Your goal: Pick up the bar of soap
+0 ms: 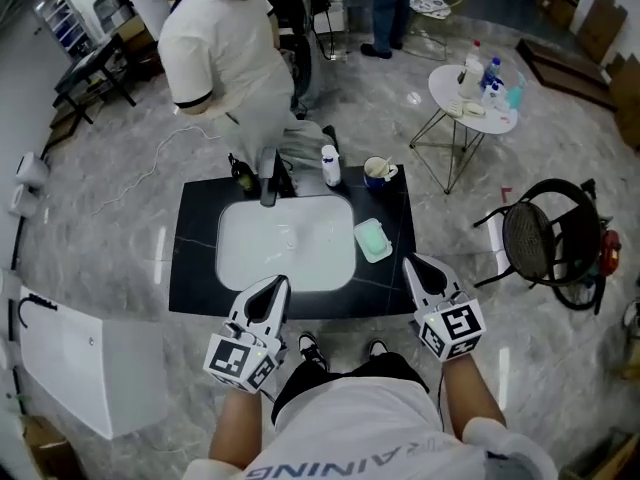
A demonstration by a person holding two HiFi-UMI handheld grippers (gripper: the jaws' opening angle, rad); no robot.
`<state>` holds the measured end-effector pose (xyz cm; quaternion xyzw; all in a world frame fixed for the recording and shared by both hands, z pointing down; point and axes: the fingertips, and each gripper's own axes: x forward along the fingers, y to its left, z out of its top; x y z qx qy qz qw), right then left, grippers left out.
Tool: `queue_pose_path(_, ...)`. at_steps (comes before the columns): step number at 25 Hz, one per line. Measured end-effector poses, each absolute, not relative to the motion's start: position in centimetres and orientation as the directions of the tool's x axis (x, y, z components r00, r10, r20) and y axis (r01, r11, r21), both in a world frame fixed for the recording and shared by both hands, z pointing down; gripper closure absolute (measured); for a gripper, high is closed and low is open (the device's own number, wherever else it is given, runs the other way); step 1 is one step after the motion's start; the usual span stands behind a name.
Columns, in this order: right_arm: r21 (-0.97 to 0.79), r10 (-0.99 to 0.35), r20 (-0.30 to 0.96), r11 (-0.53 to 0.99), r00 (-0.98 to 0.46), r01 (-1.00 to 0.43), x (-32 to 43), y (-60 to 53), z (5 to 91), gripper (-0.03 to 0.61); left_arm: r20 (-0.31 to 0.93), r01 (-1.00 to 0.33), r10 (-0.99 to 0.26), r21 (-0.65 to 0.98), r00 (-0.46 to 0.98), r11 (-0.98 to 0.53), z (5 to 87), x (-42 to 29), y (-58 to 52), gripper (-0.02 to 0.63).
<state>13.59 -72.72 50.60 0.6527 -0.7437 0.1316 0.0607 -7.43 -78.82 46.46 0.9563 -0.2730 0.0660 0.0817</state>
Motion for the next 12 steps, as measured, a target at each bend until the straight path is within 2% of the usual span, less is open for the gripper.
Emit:
queue_pose_path(7,-0.083,-0.959,0.284,-0.008,-0.016,-0.997,10.1,-76.1,51.0,0.561,0.164,-0.429,-0.406,0.147,0.899,-0.891,48.0,-10.9,-84.5,0.612)
queue_pose_path(12,-0.072,-0.938,0.346,-0.051,0.023,-0.996,9.6,-76.9,52.7,0.553,0.180,-0.415,-0.384,0.187,0.905,-0.890,48.9,-12.1,-86.0,0.612)
